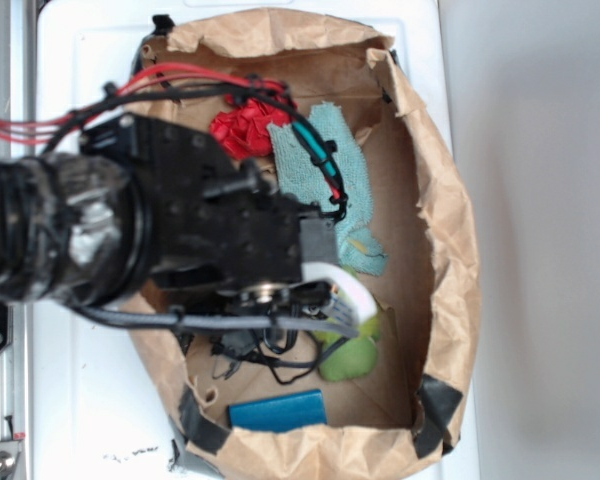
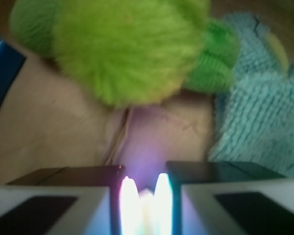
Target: Grab the green sponge.
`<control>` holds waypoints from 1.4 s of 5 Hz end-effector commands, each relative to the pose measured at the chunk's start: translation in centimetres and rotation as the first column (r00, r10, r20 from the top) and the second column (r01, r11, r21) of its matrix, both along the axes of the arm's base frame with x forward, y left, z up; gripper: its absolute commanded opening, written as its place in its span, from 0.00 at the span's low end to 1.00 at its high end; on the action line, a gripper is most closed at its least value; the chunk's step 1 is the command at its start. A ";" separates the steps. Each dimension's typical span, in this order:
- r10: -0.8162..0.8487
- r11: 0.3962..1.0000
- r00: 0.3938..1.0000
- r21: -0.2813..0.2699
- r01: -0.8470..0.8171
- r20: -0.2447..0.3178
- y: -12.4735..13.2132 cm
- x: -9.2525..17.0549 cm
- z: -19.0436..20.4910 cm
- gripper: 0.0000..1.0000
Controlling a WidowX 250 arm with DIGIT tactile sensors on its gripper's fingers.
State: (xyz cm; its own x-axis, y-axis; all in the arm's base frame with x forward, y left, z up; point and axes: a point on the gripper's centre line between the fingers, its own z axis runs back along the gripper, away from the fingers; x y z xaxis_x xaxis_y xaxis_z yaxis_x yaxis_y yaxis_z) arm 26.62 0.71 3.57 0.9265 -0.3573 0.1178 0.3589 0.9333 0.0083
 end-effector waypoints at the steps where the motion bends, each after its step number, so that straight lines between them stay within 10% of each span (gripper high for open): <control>1: 0.082 0.996 0.997 -0.015 -0.082 0.004 2.2 2.0 6.7 0.00; 7: 0.359 0.933 0.928 -0.021 -0.358 0.096 3.0 2.0 14.5 0.00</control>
State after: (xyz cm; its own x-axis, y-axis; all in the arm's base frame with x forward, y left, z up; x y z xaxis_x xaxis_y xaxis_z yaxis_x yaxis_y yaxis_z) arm 28.38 3.14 15.46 0.9913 0.0026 0.1314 -0.0038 1.0000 0.0087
